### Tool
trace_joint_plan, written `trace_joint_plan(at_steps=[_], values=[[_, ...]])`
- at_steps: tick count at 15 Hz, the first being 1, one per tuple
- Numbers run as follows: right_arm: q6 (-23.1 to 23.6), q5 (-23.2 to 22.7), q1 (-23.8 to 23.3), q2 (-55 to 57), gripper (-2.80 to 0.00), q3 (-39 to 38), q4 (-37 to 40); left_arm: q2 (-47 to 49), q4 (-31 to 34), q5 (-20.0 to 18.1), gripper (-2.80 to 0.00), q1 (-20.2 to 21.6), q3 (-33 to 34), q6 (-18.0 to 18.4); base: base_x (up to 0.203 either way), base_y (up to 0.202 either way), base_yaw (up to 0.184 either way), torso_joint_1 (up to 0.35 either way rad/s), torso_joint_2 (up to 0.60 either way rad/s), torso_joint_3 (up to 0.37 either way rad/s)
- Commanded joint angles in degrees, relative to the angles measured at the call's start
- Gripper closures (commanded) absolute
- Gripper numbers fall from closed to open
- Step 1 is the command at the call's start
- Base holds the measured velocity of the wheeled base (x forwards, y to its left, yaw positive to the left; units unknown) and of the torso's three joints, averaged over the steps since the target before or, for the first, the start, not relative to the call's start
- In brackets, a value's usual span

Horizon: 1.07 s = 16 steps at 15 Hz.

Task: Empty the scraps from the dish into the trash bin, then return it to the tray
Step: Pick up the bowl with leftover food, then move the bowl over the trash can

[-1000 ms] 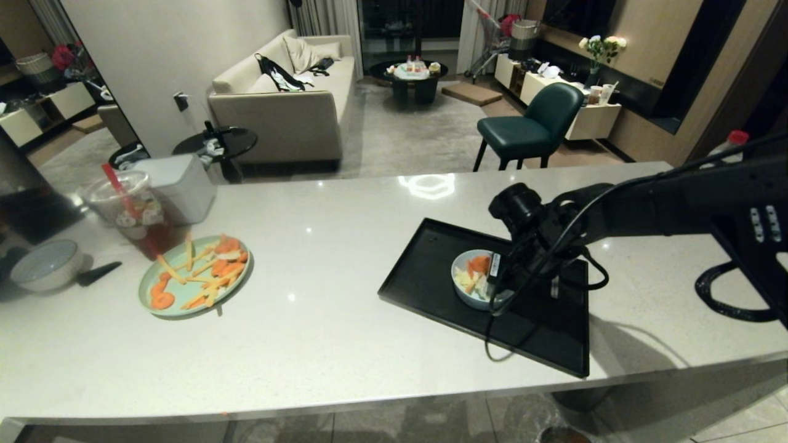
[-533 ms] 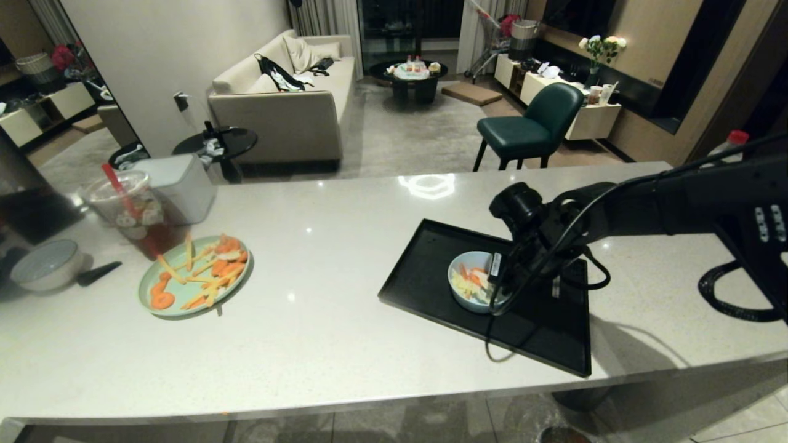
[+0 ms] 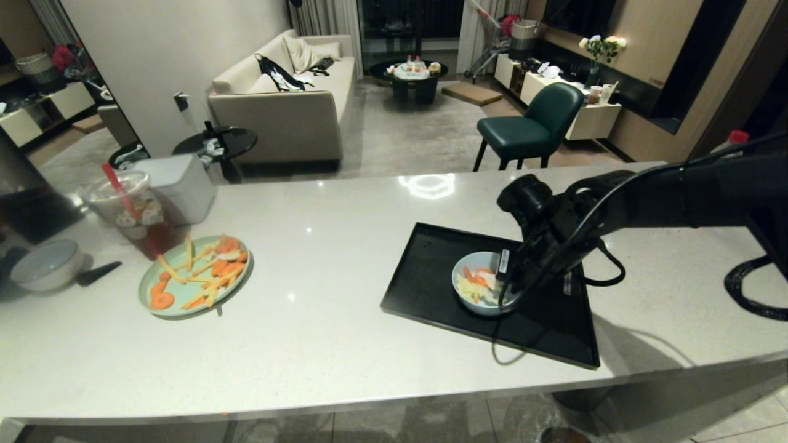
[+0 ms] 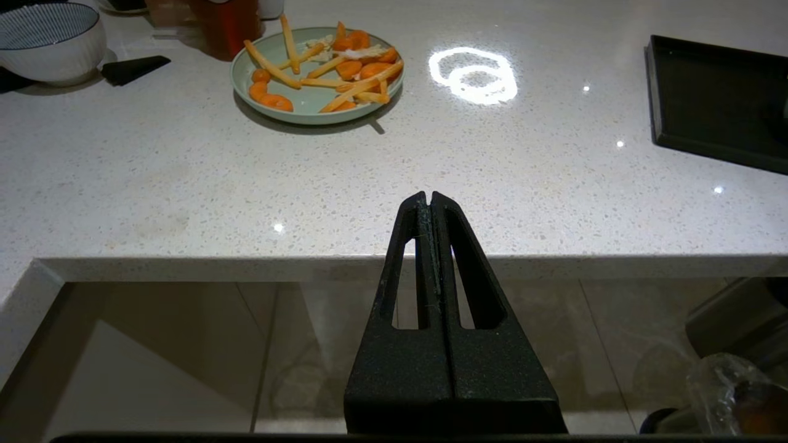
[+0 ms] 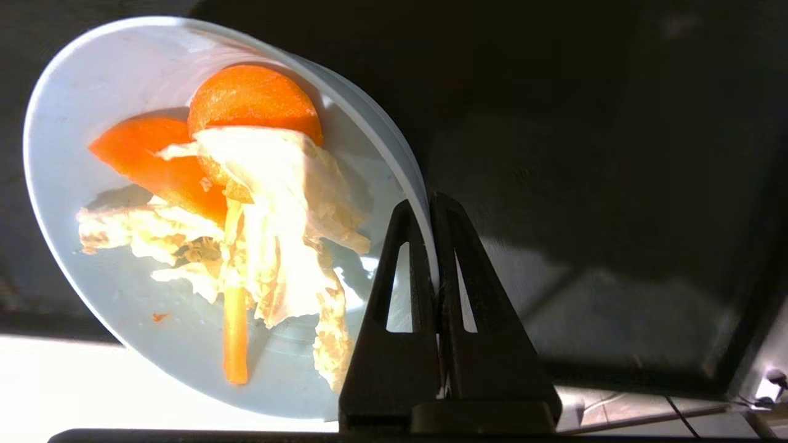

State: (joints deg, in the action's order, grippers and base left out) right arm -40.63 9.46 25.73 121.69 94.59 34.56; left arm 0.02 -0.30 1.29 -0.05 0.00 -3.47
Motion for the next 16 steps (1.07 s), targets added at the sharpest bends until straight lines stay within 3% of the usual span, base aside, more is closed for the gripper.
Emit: trace_joint_plan(at_steps=[1, 5, 12, 16], values=[[-0.2, 0.0, 0.1, -3.8, 0.00, -0.4, 1.3, 0.1, 0.0, 0.0, 0.00, 0.0, 0.0, 0.0, 0.000, 0.000, 0.000, 0.000, 0.00, 0.000], [-0.2, -0.1, 0.2, -10.2, 0.00, -5.7, 3.0, 0.1, 0.0, 0.0, 0.00, 0.0, 0.0, 0.0, 0.000, 0.000, 0.000, 0.000, 0.00, 0.000], [0.2, 0.2, 0.6, -28.0, 0.00, -33.7, -2.6, 0.1, 0.0, 0.0, 0.00, 0.0, 0.0, -0.1, 0.000, 0.000, 0.000, 0.000, 0.00, 0.000], [0.5, 0.6, 2.5, -38.2, 0.00, -44.0, -5.7, 0.1, 0.0, 0.0, 0.00, 0.0, 0.0, 0.0, 0.000, 0.000, 0.000, 0.000, 0.00, 0.000]])
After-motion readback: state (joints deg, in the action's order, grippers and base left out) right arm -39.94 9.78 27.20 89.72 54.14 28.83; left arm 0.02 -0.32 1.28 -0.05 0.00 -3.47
